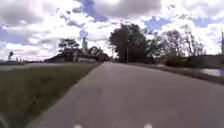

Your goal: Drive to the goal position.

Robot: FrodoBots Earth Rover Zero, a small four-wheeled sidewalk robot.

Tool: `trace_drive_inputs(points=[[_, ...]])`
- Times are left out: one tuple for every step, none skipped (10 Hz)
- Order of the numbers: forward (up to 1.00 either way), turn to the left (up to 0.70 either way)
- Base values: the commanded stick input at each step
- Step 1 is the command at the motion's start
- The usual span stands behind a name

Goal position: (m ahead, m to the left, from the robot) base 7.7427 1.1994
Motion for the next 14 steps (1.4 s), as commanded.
trace_drive_inputs(points=[[1.00, 0.00], [1.00, 0.00], [1.00, 0.00], [1.00, 0.00], [1.00, 0.00], [1.00, 0.00], [1.00, 0.00], [1.00, 0.00], [1.00, 0.00], [1.00, 0.00], [1.00, 0.00], [1.00, 0.00], [1.00, 0.00], [1.00, 0.00]])
